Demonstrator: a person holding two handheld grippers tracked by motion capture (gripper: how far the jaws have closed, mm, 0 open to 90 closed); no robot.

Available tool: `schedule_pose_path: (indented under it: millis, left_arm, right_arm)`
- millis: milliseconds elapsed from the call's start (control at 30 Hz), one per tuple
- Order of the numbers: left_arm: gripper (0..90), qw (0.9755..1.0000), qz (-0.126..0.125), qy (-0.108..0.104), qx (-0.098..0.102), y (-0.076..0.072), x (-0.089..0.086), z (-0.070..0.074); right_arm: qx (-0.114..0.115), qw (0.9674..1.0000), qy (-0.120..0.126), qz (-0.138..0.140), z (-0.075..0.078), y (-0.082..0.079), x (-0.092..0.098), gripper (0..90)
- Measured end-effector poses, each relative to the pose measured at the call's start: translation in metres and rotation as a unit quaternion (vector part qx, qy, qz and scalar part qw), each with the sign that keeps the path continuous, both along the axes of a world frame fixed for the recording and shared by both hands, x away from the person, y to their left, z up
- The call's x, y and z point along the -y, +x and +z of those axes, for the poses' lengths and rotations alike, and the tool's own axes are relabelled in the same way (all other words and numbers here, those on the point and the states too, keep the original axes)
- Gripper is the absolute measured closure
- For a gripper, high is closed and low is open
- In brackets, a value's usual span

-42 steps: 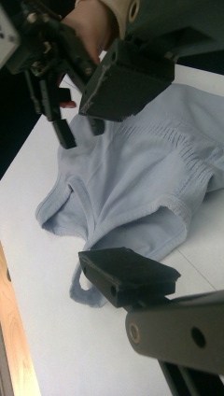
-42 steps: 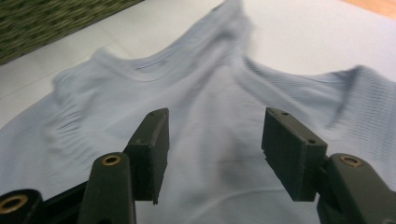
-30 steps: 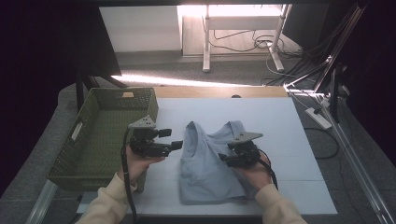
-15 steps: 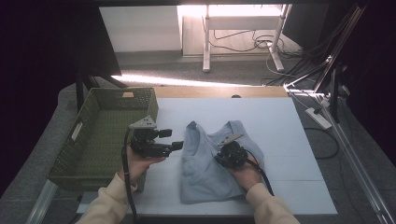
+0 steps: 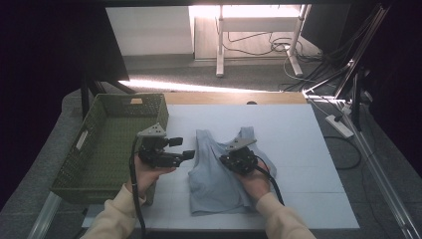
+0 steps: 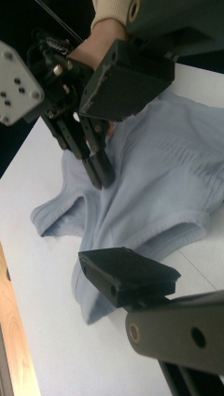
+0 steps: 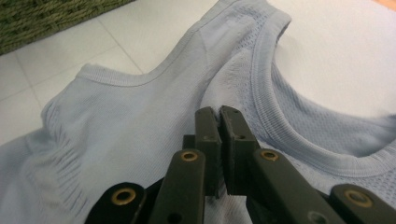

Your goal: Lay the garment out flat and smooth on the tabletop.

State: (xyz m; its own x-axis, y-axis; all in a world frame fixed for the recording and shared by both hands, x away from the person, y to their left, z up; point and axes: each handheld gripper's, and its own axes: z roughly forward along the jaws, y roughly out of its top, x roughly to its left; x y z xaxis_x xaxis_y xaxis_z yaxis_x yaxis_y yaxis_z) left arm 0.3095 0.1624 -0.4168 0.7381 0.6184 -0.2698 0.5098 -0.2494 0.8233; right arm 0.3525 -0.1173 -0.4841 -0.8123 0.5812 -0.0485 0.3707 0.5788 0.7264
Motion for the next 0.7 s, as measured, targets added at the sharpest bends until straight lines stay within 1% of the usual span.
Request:
schedule_pose_path:
  millis: [67,133,200,367,400,467,600,700]
  left_arm:
    - [26.3,1.0,0.0,-0.001,0.0,0.0,0.0,0.0]
    - [26.3,1.0,0.001,-0.001,-0.001,0.0,0.0,0.0]
    - [26.3,1.0,0.001,0.0,-0.002,0.0,-0.001,-0.001]
    - [26.3,1.0,0.0,-0.001,0.0,-0.001,-0.001,0.0]
    - [26.3,1.0,0.0,-0.001,0.0,-0.001,-0.001,0.0]
    - [26.3,1.0,0.0,-0.001,-0.001,-0.001,0.0,0.0]
    - [26.2,1.0,-0.002,-0.001,-0.001,-0.001,0.001,0.0]
    - [26.2,1.0,-0.001,-0.002,-0.001,-0.001,0.0,0.0]
  right_arm:
    - [-0.003,0.9999,-0.012,-0.005,-0.006,0.004,-0.002,86.3]
    - [-0.012,0.9997,-0.014,-0.014,-0.012,0.008,0.0,86.2]
    - [-0.015,0.9996,-0.012,-0.019,-0.016,0.01,0.003,86.0]
    - [-0.013,0.9995,-0.022,-0.019,-0.023,0.01,0.006,83.8]
    - [-0.014,0.9996,-0.018,-0.018,-0.022,0.01,0.006,80.4]
    - [-0.017,0.9996,0.001,-0.021,-0.018,0.009,0.01,68.0]
    - [-0.013,0.9993,0.028,-0.024,-0.006,0.005,0.02,55.4]
    - [-0.01,0.9988,0.043,-0.021,0.003,0.0,0.028,51.3]
